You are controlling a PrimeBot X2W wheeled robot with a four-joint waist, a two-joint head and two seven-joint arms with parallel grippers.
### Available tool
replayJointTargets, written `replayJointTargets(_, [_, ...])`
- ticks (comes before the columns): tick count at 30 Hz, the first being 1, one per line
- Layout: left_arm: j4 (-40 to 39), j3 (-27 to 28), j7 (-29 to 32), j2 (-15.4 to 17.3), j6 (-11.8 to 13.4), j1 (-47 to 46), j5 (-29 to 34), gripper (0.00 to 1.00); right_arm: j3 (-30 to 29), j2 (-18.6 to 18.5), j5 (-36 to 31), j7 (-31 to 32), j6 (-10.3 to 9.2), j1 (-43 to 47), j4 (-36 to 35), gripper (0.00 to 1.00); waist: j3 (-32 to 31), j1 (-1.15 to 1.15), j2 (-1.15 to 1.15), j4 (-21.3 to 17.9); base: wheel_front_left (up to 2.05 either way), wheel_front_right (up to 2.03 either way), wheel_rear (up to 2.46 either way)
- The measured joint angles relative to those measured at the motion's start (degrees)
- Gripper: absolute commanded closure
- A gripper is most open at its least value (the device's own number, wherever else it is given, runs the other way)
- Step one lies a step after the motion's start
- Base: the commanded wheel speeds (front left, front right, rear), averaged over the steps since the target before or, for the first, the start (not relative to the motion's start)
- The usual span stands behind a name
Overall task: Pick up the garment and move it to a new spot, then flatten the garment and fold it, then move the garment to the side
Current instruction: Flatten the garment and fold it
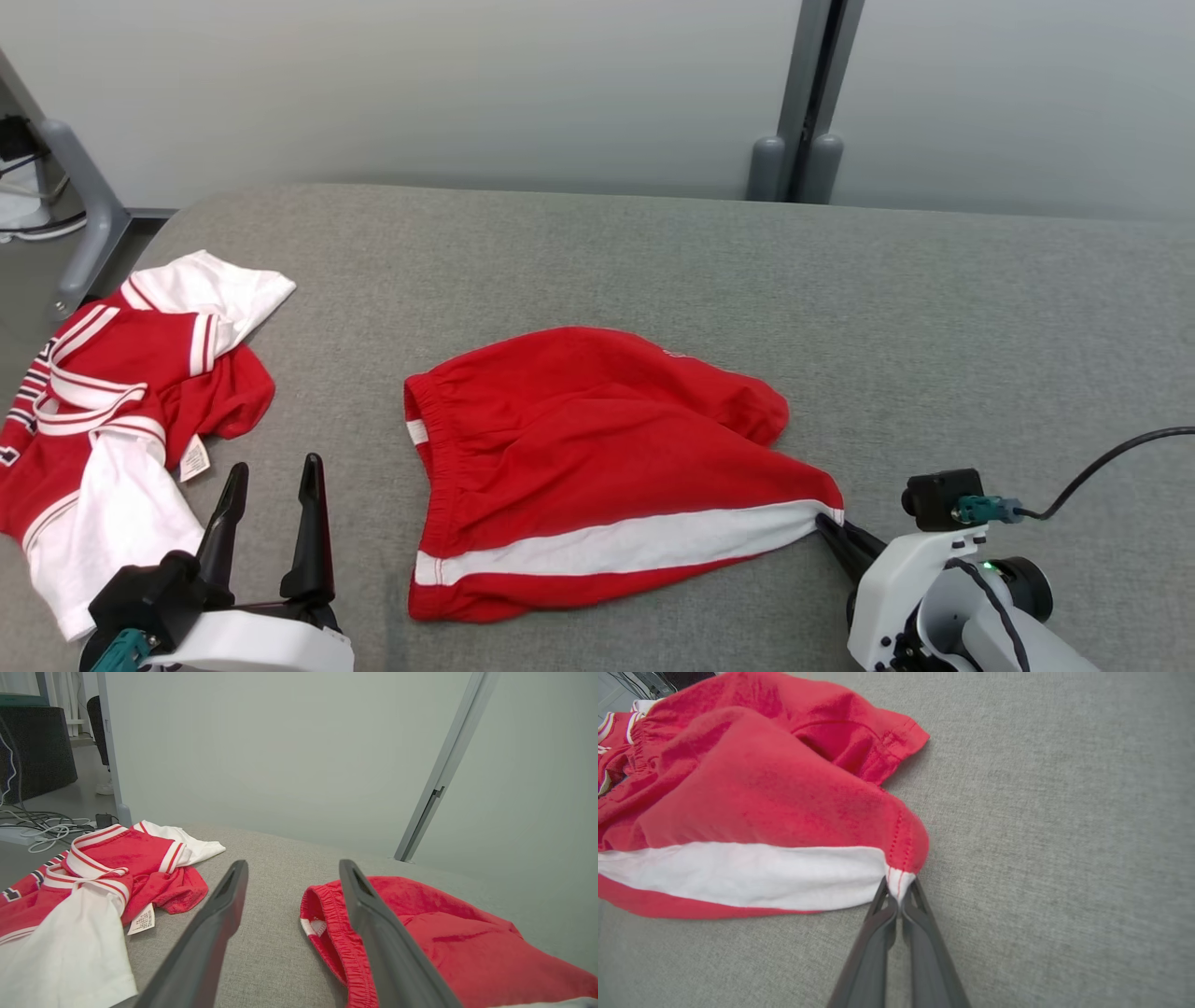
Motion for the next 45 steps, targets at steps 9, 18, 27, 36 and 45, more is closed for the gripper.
replayJointTargets(9, [0.7,0.0,-0.2,-0.2,0.1,0.6,-0.5,0.00,0.7,-2.2,2.5,3.7,0.04,2.9,-4.8,1.00,-2.2,0.00,0.00,-3.2,0.00,0.00,0.00])
replayJointTargets(18, [0.8,0.1,-0.4,-0.1,0.3,1.4,-0.7,0.00,-2.5,-5.7,2.9,16.7,0.05,8.8,-14.6,1.00,-2.5,0.00,0.00,-5.9,0.00,0.00,0.00])
replayJointTargets(27, [1.1,0.0,-0.6,0.2,0.3,1.3,-1.0,0.00,-9.8,-4.7,-0.7,22.9,0.05,14.2,-22.6,0.00,-2.5,0.00,0.00,-6.9,0.00,0.00,0.00])
replayJointTargets(36, [-0.5,1.2,-0.6,1.6,1.4,1.3,-0.8,0.00,-17.8,-4.5,-3.8,22.4,0.04,17.6,-33.7,0.00,-2.7,0.00,0.00,-7.1,0.00,0.00,0.00])
replayJointTargets(45, [-4.9,2.3,-0.6,2.5,2.6,1.3,-0.3,0.00,-26.6,-1.7,-12.1,5.9,0.05,17.3,-42.7,0.00,-2.4,0.00,0.00,-7.7,0.00,0.00,0.00])
